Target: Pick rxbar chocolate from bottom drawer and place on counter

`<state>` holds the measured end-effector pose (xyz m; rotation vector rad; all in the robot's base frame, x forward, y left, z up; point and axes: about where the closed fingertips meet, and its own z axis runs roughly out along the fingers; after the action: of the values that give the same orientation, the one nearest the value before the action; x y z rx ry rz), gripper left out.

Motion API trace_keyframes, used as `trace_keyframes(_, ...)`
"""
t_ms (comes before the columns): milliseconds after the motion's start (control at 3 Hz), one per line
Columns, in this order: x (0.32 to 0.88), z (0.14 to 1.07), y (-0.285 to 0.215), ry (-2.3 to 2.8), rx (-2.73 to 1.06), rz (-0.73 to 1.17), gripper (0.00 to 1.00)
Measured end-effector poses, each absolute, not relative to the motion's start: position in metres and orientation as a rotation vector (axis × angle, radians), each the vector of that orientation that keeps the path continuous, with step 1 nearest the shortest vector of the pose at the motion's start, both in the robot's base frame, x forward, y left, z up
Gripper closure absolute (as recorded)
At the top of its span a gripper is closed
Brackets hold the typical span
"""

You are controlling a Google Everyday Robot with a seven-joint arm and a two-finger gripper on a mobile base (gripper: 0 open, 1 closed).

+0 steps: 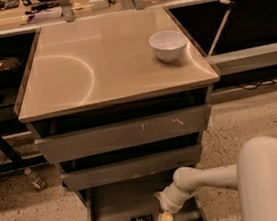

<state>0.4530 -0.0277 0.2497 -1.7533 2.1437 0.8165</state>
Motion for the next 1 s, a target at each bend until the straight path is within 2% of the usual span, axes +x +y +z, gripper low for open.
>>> trace_keyframes(333, 0.453, 0.247, -0.027, 2.145, -1.750, 0.821, 0.00)
trace_keyframes(1000, 0.445, 0.197, 0.009, 2.039, -1.760, 0.912, 0.00)
